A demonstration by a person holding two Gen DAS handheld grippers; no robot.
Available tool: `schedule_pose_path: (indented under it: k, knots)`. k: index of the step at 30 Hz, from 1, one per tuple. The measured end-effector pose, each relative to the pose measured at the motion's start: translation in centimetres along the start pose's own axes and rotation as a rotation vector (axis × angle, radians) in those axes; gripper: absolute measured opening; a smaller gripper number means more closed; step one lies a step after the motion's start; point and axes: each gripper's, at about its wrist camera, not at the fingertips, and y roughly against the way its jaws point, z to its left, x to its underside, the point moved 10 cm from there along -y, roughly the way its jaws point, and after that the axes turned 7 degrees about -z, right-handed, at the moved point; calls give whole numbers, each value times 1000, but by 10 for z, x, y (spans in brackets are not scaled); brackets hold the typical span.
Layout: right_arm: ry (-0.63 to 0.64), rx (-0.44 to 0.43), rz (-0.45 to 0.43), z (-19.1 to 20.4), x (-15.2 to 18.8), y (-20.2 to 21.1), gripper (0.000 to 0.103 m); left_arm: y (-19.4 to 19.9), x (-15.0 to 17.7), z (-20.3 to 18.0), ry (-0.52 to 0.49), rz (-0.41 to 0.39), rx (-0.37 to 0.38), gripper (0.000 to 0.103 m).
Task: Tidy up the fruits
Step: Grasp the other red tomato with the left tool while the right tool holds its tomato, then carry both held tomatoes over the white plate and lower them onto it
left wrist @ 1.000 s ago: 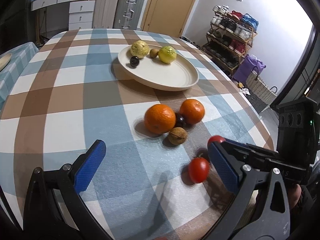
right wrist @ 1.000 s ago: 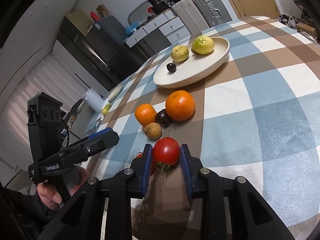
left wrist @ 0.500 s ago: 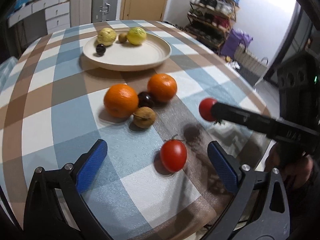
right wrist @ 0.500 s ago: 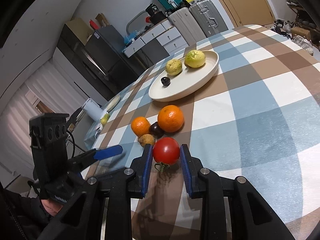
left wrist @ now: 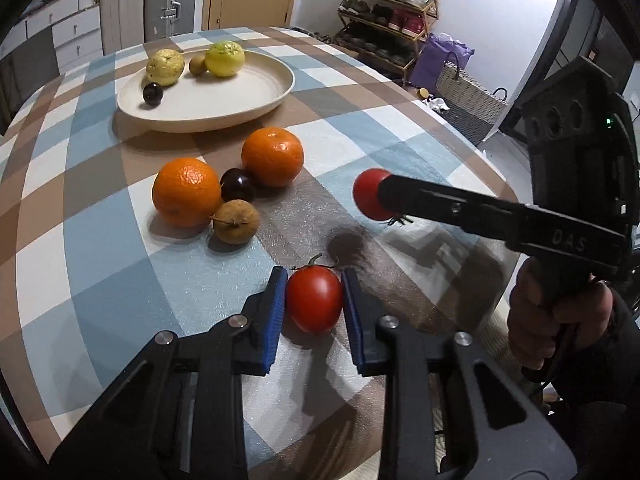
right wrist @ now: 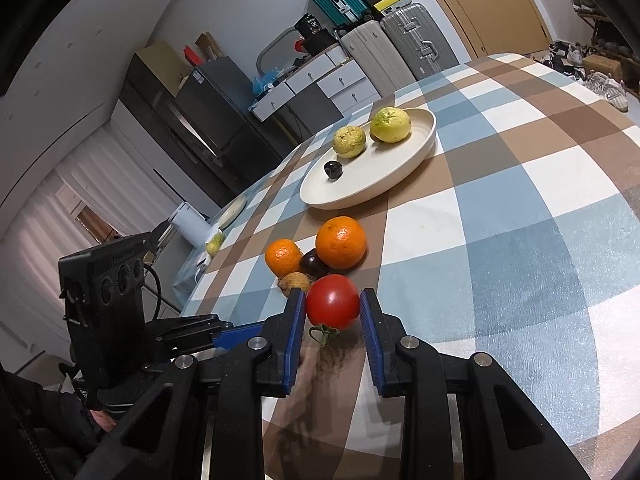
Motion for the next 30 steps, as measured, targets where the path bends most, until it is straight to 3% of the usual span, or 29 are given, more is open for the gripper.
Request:
schedule_pose_path:
  k: [5, 15, 30]
  knots:
    - [2, -4, -3, 0, -3, -1, 29, 12, -15, 4, -1, -53, 3, 25]
    - [36, -27, -12, 6, -36, -15, 29, 25, -75, 60, 50, -129, -51, 25]
    - [71, -55, 1, 5, -118, -74, 29, -32, -138, 132, 117, -105, -92, 25]
